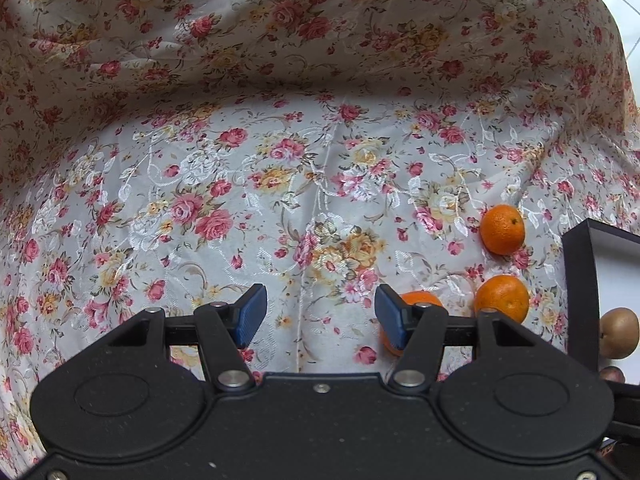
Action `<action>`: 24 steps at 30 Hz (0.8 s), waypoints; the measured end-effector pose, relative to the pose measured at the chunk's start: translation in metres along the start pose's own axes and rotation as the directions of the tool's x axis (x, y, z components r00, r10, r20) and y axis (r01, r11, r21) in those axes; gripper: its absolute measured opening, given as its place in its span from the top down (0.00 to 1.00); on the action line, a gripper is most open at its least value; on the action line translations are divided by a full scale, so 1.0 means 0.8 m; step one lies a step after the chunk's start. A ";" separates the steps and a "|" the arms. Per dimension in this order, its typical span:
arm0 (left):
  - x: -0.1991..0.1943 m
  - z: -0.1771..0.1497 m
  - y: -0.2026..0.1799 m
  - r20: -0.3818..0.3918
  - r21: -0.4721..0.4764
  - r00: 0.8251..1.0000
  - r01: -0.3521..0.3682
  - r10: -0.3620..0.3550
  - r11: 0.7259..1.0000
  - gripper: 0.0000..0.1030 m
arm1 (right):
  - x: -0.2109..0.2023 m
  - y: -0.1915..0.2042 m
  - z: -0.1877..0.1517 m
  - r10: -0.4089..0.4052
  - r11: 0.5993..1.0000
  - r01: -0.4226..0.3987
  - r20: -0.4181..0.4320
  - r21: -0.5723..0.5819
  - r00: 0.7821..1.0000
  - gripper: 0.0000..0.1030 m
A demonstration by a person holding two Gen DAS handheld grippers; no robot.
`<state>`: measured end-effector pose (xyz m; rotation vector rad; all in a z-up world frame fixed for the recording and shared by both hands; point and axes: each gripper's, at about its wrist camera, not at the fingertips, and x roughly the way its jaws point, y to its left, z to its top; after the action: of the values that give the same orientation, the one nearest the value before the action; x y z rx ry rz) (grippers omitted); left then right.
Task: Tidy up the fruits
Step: 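Close the right gripper on the plum while the left gripper grasps a tangerine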
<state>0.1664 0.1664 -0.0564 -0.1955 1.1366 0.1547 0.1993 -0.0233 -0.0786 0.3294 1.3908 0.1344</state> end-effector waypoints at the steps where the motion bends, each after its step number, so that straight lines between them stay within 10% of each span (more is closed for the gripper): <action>1: 0.001 0.000 -0.003 -0.006 0.004 1.000 0.014 -0.014 1.000 0.39 | -0.001 0.000 -0.001 -0.001 1.000 0.001 0.002 0.002 1.000 0.63; 24: 0.013 -0.002 -0.031 -0.061 -0.025 0.994 0.087 -0.088 0.996 0.33 | -0.021 -0.026 -0.007 -0.017 1.000 0.015 0.059 0.027 0.998 0.63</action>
<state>0.1744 0.1418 -0.0644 -0.2710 1.1866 0.0840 0.1888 -0.0469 -0.0697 0.3418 1.3375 0.0924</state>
